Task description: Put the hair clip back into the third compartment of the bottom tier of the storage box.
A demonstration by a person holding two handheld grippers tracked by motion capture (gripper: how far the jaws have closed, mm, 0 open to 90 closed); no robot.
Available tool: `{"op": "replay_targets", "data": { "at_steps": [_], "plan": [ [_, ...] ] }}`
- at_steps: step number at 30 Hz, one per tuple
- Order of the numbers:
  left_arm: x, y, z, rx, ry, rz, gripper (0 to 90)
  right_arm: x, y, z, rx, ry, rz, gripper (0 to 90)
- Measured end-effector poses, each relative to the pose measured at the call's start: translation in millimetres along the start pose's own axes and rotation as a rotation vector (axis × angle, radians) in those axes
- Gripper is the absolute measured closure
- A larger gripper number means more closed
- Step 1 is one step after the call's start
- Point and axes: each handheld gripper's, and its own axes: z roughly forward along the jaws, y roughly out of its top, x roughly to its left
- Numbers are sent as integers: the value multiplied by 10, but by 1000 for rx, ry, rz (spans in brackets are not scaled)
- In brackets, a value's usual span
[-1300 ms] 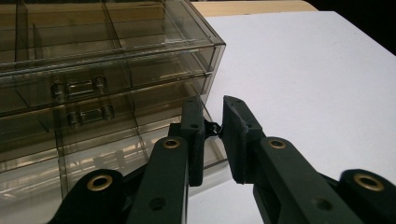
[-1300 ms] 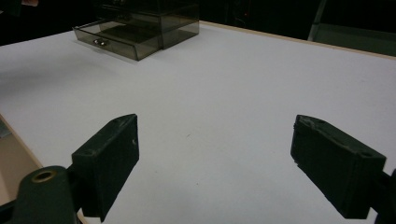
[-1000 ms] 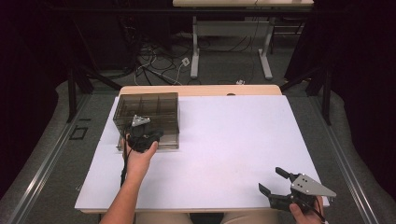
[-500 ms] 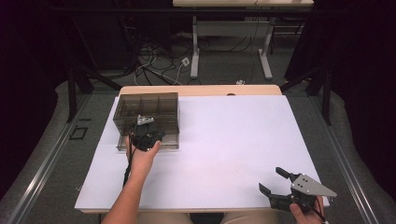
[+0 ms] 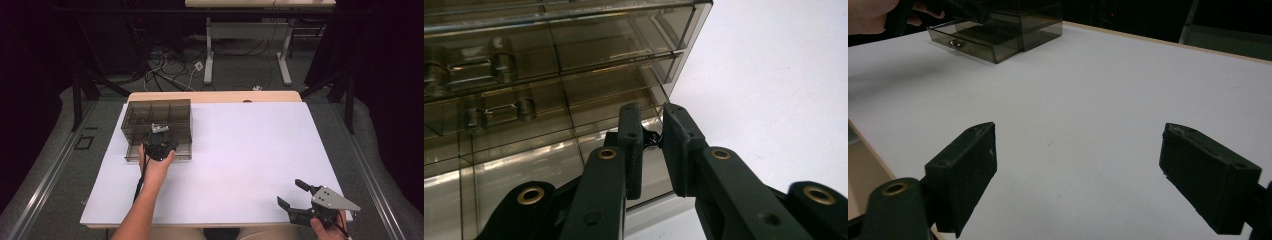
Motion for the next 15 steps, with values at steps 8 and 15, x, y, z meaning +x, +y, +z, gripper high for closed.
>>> {"op": "replay_targets", "data": {
  "at_steps": [8, 15],
  "plan": [
    [-34, -27, 99, 13, -1, 1, 792, 9, -1, -4, 8, 5, 8, 147],
    [-24, -44, 146, 30, 2, 3, 791, 8, -1, -5, 9, 5, 9, 148]
  ]
}}
